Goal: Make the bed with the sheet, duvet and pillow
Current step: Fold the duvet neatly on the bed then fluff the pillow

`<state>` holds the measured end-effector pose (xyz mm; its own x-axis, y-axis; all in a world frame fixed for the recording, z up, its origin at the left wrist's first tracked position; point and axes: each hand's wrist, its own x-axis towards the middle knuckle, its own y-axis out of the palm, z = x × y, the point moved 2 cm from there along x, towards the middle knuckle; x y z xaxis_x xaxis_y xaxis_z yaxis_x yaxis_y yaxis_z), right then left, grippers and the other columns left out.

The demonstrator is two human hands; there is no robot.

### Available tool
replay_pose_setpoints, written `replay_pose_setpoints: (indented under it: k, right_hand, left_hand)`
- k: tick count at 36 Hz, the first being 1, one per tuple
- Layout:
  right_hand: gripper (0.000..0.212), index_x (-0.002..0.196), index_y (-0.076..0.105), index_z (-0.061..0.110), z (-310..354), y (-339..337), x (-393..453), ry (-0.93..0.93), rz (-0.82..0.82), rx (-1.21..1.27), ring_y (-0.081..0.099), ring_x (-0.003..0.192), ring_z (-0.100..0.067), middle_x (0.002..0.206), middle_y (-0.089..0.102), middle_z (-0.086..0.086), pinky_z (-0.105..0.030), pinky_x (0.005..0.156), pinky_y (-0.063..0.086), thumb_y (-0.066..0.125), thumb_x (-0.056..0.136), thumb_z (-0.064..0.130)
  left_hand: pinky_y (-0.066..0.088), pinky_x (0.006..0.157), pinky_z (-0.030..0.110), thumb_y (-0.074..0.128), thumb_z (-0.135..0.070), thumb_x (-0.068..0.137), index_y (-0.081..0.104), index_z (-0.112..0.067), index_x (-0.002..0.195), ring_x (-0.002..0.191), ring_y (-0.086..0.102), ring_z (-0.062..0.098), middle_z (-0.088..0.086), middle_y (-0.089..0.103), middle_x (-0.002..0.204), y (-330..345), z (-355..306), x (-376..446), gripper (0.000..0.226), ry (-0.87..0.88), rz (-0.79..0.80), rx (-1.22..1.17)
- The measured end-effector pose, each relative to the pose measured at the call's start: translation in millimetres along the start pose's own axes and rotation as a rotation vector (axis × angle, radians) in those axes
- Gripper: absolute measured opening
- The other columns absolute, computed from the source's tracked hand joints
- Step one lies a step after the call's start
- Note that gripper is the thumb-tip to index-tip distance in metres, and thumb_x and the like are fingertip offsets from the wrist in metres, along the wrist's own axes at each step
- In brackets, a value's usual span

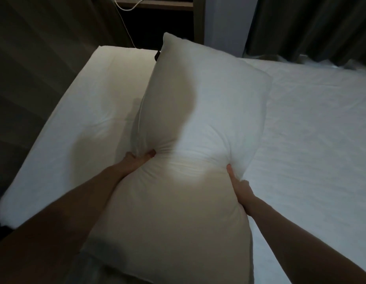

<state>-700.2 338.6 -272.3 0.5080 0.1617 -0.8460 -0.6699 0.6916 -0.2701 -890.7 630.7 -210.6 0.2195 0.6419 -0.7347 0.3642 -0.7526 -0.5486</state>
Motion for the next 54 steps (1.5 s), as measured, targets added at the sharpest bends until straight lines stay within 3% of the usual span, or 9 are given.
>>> replay_pose_setpoints:
  k: [3,6,15,26,38,41,45,48,54]
  right_hand:
    - [0.133,0.146,0.028,0.0,-1,1,-3,-0.022,-0.029,0.049,0.053,0.118,-0.035,0.137,0.05,-0.016,-0.041,0.097,0.047,0.058,0.054,0.092]
    - [0.149,0.145,0.031,0.002,-2,7,-7,-0.033,-0.075,0.026,0.053,0.119,-0.035,0.138,0.049,-0.017,-0.047,0.101,0.046,0.052,0.034,0.099]
    - [0.155,0.151,0.027,0.014,4,23,-7,-0.068,-0.105,0.064,0.045,0.133,-0.034,0.15,0.042,-0.012,-0.049,0.111,0.039,0.055,0.027,0.103]
    - [0.144,0.149,0.02,0.005,12,49,-6,0.017,-0.14,-0.016,0.047,0.128,-0.037,0.146,0.044,-0.019,-0.047,0.11,0.039,0.053,0.042,0.096]
    - [0.101,0.143,0.026,0.002,3,39,10,-0.005,-0.176,0.061,0.05,0.123,-0.036,0.139,0.047,-0.02,-0.036,0.09,0.039,0.055,0.079,0.074]
    - [0.106,0.14,0.033,0.001,2,35,6,-0.033,-0.181,0.085,0.052,0.122,-0.034,0.137,0.05,-0.019,-0.036,0.095,0.041,0.059,0.071,0.078]
    - [0.136,0.128,0.052,0.003,6,31,-12,-0.146,-0.215,0.13,0.058,0.114,-0.022,0.124,0.062,-0.007,-0.03,0.097,0.041,0.061,0.03,0.097]
    - [0.077,0.124,0.059,0.003,15,27,-35,-0.169,-0.22,0.151,0.059,0.116,-0.024,0.118,0.065,-0.008,-0.027,0.092,0.039,0.072,0.076,0.062]
    - [0.043,0.104,0.067,0.003,29,22,-69,-0.246,-0.245,0.201,0.059,0.1,-0.013,0.111,0.07,-0.011,-0.021,0.09,0.038,0.073,0.085,0.041]
  left_hand:
    - [0.037,0.093,0.031,0.053,-0.1,0.006,0.015,-0.009,0.153,0.133,0.045,0.031,0.013,0.035,0.153,0,8,17,0.177,0.014,0.018,-0.01]
    - [0.042,0.101,0.036,0.051,-0.104,0.021,0.025,-0.01,0.152,0.129,0.049,0.034,0.013,0.039,0.151,-11,26,41,0.163,-0.012,-0.001,0.015]
    - [0.016,0.121,0.05,0.036,-0.106,0.001,0.001,-0.017,0.157,0.151,0.005,0.034,0.011,0.0,0.165,-30,31,46,0.183,0.037,0.069,0.146]
    - [0.042,0.109,0.041,0.063,-0.096,0.043,0.031,-0.018,0.15,0.127,0.052,0.022,0.002,0.048,0.146,-6,108,186,0.137,0.069,0.151,0.008]
    - [0.035,0.107,0.038,0.051,-0.103,0.023,0.02,-0.012,0.154,0.137,0.039,0.036,0.018,0.032,0.154,-7,59,121,0.162,0.083,0.101,0.043]
    - [0.036,0.109,0.036,0.061,-0.098,0.034,0.022,-0.009,0.154,0.137,0.041,0.031,0.015,0.034,0.155,-11,64,129,0.154,0.117,0.065,-0.049]
    - [0.037,0.094,0.014,0.064,-0.096,0.038,0.039,-0.01,0.148,0.129,0.048,0.014,0.002,0.046,0.148,-19,74,128,0.142,0.264,0.07,-0.128]
    - [0.039,0.073,-0.004,0.066,-0.093,0.037,0.053,-0.011,0.136,0.108,0.056,0.003,-0.003,0.057,0.128,-31,48,79,0.129,0.39,0.048,-0.185]
    - [0.048,0.08,0.015,0.079,-0.082,0.044,0.06,-0.014,0.128,0.1,0.064,0.003,-0.002,0.067,0.117,-59,32,33,0.11,0.356,0.045,-0.261]
